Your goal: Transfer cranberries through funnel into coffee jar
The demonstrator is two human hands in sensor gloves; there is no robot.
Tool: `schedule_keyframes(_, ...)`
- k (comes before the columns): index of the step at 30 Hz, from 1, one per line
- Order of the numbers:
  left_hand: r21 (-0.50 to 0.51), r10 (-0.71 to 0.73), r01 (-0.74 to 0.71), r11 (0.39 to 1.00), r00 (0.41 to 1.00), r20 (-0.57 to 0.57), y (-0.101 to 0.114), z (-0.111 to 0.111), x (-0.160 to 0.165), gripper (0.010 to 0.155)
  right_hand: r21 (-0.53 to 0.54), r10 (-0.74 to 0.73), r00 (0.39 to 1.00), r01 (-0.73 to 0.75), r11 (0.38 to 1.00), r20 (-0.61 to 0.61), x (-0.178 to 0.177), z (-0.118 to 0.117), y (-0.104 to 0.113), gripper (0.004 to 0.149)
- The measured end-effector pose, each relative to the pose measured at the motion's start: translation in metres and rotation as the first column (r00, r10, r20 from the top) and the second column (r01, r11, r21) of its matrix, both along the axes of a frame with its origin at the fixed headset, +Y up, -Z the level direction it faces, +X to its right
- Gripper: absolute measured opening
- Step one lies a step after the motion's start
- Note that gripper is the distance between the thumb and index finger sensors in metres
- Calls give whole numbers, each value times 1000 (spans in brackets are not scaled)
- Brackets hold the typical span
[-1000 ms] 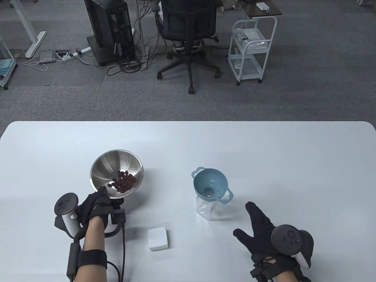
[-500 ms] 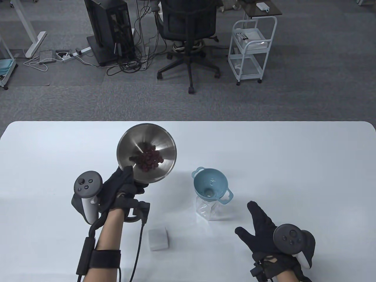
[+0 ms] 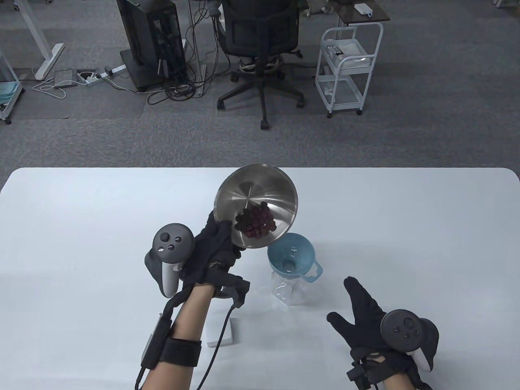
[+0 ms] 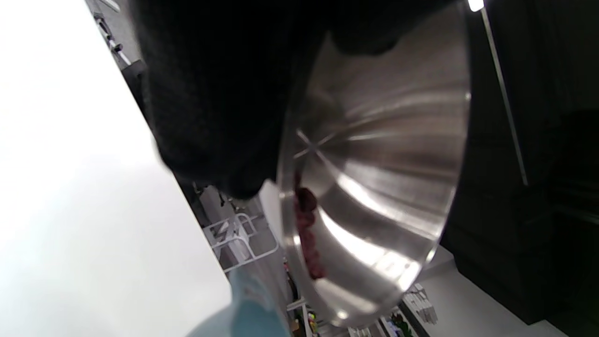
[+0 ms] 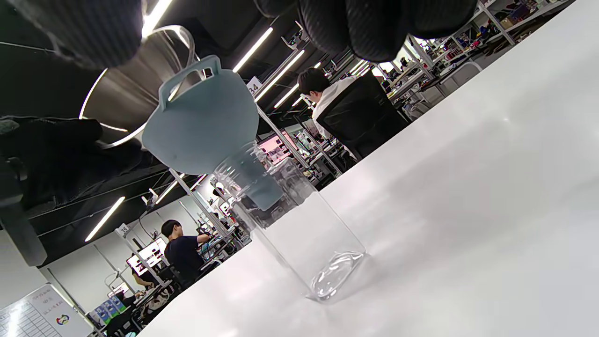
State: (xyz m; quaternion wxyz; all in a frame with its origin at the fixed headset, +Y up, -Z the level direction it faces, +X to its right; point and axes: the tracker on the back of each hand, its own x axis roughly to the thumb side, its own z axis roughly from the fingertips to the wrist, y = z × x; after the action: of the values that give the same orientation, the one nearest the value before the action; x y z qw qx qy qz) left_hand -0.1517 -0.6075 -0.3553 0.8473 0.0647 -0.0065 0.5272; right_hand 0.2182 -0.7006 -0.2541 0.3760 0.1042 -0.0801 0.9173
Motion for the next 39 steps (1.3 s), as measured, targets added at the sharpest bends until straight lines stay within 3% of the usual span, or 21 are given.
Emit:
schedule_keyframes(20,177,-110,94,980,990,85,-2,-1,37,40,14,-18,1000,17,1000,5,2,1,1,90)
schedule_keyframes(39,188,-143,128,974,987,68,-3,-2,45,40,19,-37,999,37,999,7,4,2,1,90)
